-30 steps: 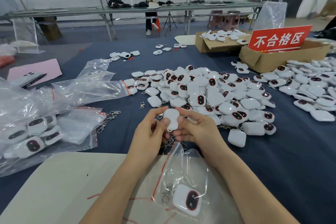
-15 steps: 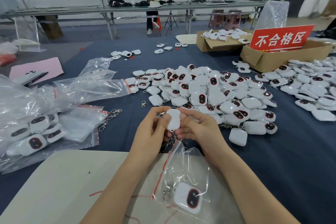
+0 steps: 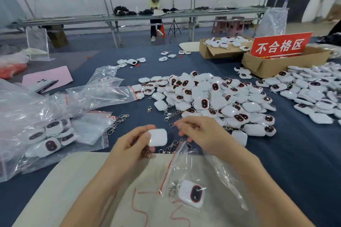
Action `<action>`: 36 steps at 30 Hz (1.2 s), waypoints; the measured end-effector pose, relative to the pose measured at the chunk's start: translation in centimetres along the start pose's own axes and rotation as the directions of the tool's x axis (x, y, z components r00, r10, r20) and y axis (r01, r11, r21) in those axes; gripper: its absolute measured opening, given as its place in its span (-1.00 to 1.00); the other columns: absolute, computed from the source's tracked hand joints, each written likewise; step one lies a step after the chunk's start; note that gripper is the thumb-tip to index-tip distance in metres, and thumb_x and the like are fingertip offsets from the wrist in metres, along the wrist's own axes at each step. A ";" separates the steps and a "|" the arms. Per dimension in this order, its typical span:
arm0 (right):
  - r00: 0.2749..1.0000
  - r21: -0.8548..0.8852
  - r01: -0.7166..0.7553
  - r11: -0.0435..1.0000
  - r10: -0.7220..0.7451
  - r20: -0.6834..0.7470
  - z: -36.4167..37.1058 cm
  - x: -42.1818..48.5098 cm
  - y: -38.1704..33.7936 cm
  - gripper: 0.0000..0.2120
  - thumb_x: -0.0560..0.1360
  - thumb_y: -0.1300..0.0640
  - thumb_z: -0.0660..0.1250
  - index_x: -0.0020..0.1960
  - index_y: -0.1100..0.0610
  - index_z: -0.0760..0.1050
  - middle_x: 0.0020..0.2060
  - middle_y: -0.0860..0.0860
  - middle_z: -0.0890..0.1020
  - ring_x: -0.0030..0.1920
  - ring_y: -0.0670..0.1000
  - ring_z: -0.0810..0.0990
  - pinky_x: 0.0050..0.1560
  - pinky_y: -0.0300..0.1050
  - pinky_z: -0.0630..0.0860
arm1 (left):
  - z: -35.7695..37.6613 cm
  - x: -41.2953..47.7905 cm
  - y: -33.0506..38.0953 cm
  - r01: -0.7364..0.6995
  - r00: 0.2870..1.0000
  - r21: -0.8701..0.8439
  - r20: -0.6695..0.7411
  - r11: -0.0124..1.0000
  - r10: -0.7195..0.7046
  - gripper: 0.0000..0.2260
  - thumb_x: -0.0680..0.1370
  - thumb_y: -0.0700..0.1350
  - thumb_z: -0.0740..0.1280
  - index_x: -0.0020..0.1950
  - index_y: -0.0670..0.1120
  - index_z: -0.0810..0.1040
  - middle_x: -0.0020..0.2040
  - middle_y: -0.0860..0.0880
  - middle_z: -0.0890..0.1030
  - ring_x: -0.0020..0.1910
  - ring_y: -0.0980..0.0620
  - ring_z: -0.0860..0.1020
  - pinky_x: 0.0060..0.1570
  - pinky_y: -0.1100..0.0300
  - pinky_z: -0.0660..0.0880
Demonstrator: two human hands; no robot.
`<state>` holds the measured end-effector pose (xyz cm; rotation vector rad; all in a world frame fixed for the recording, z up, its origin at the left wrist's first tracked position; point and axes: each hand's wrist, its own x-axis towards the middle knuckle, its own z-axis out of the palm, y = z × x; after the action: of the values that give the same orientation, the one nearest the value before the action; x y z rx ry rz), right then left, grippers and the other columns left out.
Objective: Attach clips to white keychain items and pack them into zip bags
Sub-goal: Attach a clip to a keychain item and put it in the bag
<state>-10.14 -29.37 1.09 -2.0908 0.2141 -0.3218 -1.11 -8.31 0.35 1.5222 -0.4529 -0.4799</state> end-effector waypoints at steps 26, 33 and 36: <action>0.984 0.149 -0.047 0.988 0.021 0.177 0.6 -2.0 -0.7 -0.83 0.62 0.00 0.33 -0.08 -0.08 0.67 -0.42 -0.18 0.58 -0.36 -0.22 0.50 -0.26 -0.37 0.44 | -1.6 -5.2 -1.8 -0.598 0.742 0.736 0.356 0.319 0.568 -0.81 0.64 -0.17 0.21 0.11 0.14 0.46 0.29 0.24 0.33 0.07 0.28 0.46 0.00 0.55 0.33; 0.987 0.194 -0.065 0.979 0.035 0.156 1.1 -2.4 -0.6 -0.79 0.66 0.03 0.27 -0.01 0.01 0.67 -0.27 -0.21 0.67 -0.29 -0.28 0.53 -0.20 -0.42 0.43 | -1.9 -4.9 -2.5 -0.663 0.706 0.702 0.474 0.258 0.526 -0.74 0.61 -0.10 0.30 0.11 0.30 0.45 0.21 0.27 0.43 0.07 0.20 0.50 -0.02 0.34 0.44; 0.991 0.118 -0.045 0.992 0.030 0.129 1.7 -2.6 -0.5 -0.75 0.66 -0.02 0.25 0.02 0.00 0.68 -0.12 -0.17 0.72 -0.13 -0.25 0.60 -0.04 -0.37 0.46 | -1.0 -4.7 -2.0 -0.654 0.721 0.710 0.481 0.260 0.499 -0.81 0.58 -0.08 0.32 0.07 0.23 0.57 0.13 0.20 0.51 -0.01 0.12 0.48 -0.05 0.28 0.43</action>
<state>-12.03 -27.01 0.34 -1.9774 0.1546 -0.1739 -4.47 -4.78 -1.54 2.0860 -1.5223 0.3293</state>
